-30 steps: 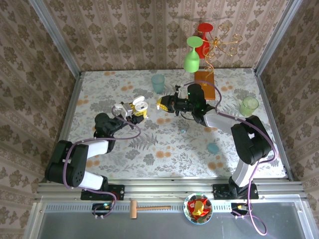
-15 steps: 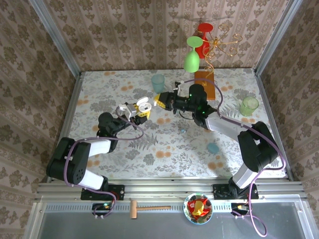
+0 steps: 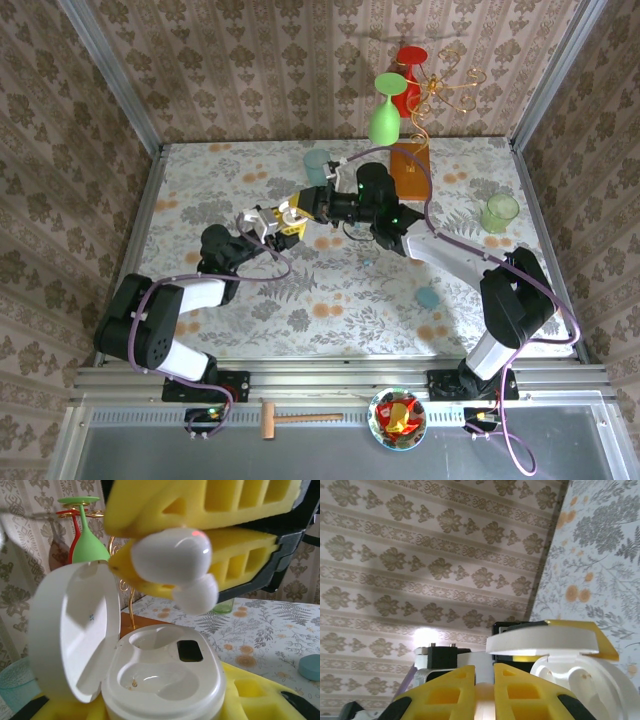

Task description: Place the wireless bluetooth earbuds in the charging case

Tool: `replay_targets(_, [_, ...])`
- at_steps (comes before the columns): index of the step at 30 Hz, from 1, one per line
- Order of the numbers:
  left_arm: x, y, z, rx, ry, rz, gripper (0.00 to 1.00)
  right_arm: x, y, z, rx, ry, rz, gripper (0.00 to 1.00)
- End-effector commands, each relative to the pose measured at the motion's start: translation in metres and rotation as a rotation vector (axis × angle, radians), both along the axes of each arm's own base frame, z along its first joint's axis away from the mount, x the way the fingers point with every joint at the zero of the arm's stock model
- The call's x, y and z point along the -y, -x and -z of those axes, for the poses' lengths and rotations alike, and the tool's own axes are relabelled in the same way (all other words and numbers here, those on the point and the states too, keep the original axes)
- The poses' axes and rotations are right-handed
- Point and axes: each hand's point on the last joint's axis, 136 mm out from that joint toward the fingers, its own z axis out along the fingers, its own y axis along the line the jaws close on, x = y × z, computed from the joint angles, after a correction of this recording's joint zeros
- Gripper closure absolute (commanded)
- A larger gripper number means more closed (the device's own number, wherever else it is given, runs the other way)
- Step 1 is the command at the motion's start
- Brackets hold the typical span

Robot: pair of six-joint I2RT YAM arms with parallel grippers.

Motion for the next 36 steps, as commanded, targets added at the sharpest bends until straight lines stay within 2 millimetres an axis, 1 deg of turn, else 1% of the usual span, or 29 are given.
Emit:
replay_targets(1, [0.003,-0.002,-0.019,0.067,0.022,0.001,0.76,0.000,-0.001,0.000,0.075,0.094,0.024,0.88])
replay_targets(14, [0.007,-0.002,-0.025,0.059,0.037,0.007,0.76,-0.005,-0.004,0.016,0.101,0.171,0.026,0.87])
replay_targets(20, [0.008,-0.006,-0.026,0.043,0.047,0.002,0.76,-0.009,-0.003,0.018,0.147,0.198,0.025,0.86])
replay_targets(22, [0.009,-0.006,-0.027,0.042,0.049,0.005,0.76,-0.010,-0.003,0.022,0.158,0.216,0.024,0.85])
replay_targets(27, [0.011,-0.006,-0.028,0.043,0.051,0.012,0.76,-0.006,-0.007,0.033,0.179,0.279,0.056,0.84])
replay_targets(31, [0.013,-0.005,-0.029,0.045,0.053,0.019,0.76,-0.002,-0.010,0.040,0.181,0.320,0.081,0.80])
replay_targets(36, [0.014,-0.003,-0.031,0.044,0.057,0.030,0.76,0.002,-0.014,0.045,0.180,0.351,0.102,0.79])
